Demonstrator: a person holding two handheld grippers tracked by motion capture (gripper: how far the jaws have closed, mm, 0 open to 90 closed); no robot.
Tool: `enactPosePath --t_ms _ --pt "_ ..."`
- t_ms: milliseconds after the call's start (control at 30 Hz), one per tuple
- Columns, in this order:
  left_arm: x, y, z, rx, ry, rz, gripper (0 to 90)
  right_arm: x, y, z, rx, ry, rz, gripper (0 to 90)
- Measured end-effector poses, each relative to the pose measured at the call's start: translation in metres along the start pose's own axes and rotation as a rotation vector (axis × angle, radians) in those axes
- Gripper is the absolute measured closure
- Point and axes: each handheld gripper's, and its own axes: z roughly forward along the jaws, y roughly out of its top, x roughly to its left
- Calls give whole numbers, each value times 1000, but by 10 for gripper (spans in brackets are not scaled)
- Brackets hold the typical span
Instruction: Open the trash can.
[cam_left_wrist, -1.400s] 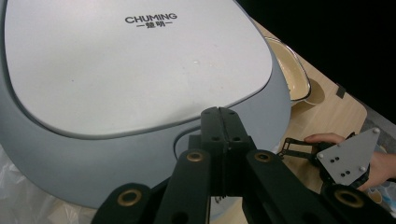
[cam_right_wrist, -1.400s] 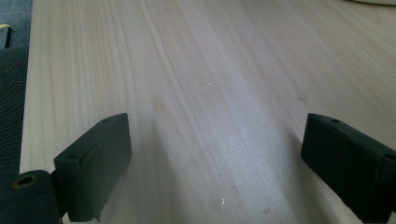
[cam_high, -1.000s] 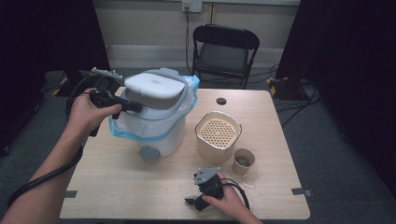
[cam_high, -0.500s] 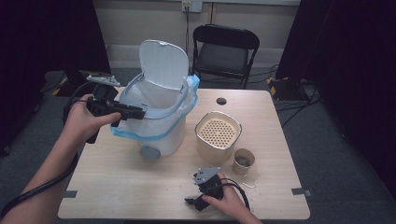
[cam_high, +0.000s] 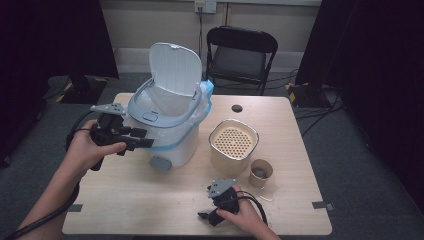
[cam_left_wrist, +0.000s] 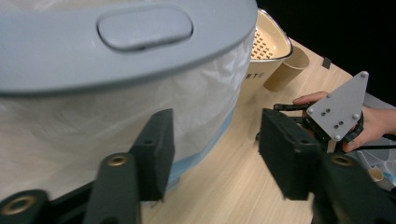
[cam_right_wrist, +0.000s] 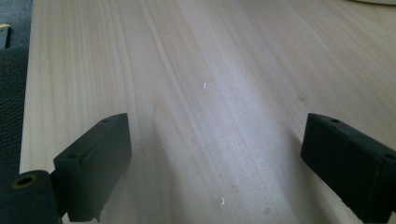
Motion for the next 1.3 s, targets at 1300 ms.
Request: enactPosePath --t_ms 1300 --pt "4 -88 67 80 -56 16 196 -1 0 -1 3 10 -9 80"
